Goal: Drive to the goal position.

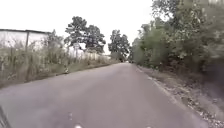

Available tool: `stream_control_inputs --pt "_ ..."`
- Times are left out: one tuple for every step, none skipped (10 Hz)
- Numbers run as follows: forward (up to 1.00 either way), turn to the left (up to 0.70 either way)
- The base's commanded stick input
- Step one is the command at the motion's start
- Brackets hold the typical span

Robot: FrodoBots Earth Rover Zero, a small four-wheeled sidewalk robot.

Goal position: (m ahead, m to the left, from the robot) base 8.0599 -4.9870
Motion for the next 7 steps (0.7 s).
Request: stream_control_inputs --pt "1.0 -0.14" --pt "1.0 -0.14" --pt "1.0 -0.14" --pt "1.0 -0.14" --pt "1.0 -0.14" --pt "1.0 -0.14" --pt "1.0 -0.14"
